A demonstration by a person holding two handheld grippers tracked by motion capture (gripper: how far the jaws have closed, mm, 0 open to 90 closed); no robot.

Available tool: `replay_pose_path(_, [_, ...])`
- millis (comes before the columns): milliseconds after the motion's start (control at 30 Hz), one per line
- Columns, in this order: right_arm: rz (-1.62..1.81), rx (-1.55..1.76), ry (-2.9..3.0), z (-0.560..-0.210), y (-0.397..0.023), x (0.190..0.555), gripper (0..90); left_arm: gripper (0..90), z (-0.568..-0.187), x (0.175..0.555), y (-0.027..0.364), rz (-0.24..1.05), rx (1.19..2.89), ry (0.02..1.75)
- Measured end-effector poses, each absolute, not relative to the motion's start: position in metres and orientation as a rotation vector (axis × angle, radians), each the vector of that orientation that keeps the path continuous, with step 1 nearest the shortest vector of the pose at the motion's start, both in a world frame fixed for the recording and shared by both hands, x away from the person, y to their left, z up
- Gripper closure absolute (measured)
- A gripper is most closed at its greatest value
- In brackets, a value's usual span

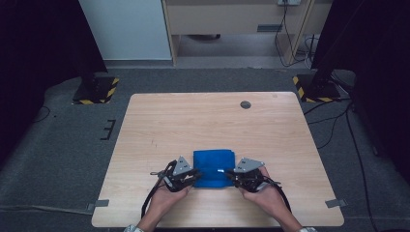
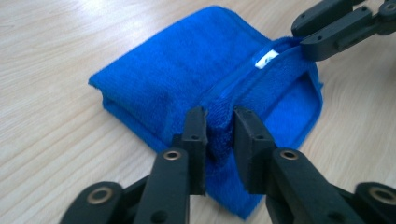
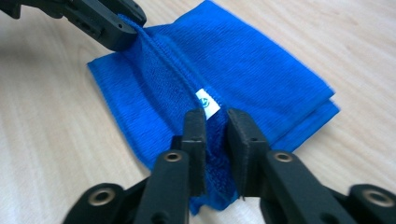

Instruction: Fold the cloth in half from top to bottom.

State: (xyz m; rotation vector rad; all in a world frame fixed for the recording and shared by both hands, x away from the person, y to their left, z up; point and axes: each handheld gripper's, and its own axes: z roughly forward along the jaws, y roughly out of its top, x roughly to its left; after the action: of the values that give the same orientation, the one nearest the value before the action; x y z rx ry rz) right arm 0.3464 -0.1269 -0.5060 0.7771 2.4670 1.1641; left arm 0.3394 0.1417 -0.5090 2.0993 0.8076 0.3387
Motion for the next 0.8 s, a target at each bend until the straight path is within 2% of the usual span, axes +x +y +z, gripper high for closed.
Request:
replay_pose_path(167, [1.181,0.786,2.485,-0.506,-0.13,0.34,68.7,66.3,-0.508,0.331,0.148,0.327,2.082,0.807])
replay_pose_path(333, [1.225,0.788,2.485,-0.5,-0.132,0.336,64.1,67.1,-0.505,0.323,0.149,0.324,2.089,0.778])
replay_pose_path(633, [1.252,0.851,2.419,-0.493,-0.13,0.346,62.1,65.3,-0.499,0.31,0.155,0.315,2.064,0.767])
replay_pose_path(800, [1.164,0.844,2.463,-0.505,-0.125,0.349,61.7,59.8,-0.493,0.311,0.16,0.34,2.033,0.796])
